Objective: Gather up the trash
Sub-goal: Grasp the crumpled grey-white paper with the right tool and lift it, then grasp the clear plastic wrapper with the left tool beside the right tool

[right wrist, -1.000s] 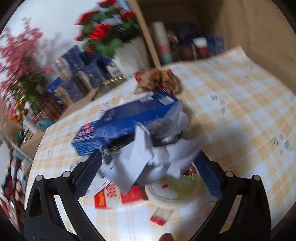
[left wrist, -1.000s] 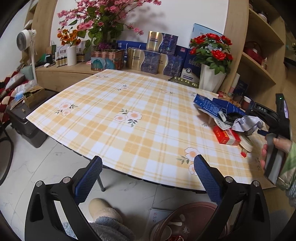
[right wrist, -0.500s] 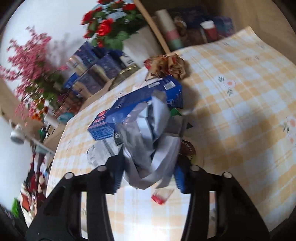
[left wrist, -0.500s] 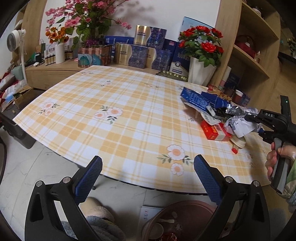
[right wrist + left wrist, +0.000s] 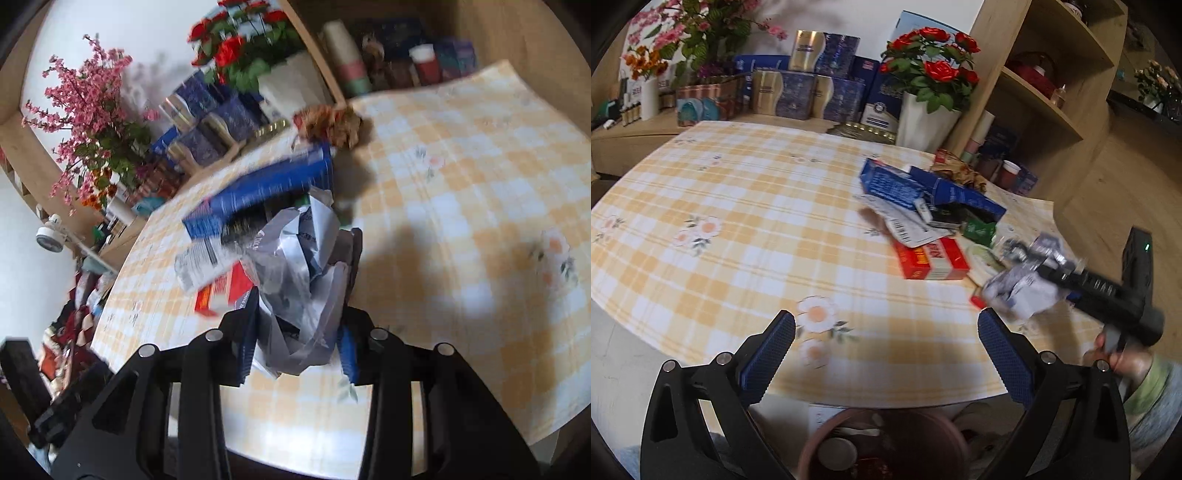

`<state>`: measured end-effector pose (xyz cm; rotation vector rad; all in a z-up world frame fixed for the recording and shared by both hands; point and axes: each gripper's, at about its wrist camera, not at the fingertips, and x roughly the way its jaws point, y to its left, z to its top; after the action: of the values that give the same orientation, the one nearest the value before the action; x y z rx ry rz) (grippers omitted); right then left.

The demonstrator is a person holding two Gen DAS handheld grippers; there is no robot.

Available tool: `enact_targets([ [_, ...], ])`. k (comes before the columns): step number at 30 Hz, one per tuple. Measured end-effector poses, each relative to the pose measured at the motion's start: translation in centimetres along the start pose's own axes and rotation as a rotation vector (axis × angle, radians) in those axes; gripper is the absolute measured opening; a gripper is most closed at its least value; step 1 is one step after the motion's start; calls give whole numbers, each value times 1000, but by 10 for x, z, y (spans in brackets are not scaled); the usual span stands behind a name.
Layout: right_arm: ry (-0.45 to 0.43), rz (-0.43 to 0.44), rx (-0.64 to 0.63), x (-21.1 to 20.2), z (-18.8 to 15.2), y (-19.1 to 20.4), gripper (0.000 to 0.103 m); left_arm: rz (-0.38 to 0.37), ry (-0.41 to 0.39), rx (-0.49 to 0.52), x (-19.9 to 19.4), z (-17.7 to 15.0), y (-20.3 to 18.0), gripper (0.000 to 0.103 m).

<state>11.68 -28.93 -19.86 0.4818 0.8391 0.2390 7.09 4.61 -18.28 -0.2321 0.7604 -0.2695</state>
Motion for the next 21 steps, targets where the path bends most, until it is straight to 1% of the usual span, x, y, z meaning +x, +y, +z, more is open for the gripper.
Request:
enact_targets([
  [1,13,3,9,2,-3,-4,46,-7,7,3,4,2,-6,97],
  [2,17,9,16,2,-5,-7,48,-15,16,7,9,5,-11,97],
  [4,18,25,35,4,-9,-10,48,-35,35,2,16,9,-19,96],
  [5,20,35,38,5,-10,-11,48,-50,44,-6,20,11,-20,94],
  [6,23,42,36,6,-11,-11,48,-76,67,-23,26,14,-23,91],
  [8,31,63,14,10,-14,-9,43,-121,118,-71,40,21,-25,84],
  [9,35,68,1,12,-15,-7,42,-134,139,-99,47,24,-25,80],
  [11,46,70,-20,17,-19,-5,40,-150,160,-133,57,30,-27,77],
  [14,60,64,12,24,-25,-10,40,-182,190,-189,75,36,-30,74],
  [16,51,71,40,25,-29,-15,40,-198,223,-228,91,38,-32,72],
  [20,44,78,48,26,-30,-17,40,-232,277,-295,116,36,-36,59],
  [21,44,78,45,27,-30,-17,40,-256,296,-329,124,35,-37,57],
])
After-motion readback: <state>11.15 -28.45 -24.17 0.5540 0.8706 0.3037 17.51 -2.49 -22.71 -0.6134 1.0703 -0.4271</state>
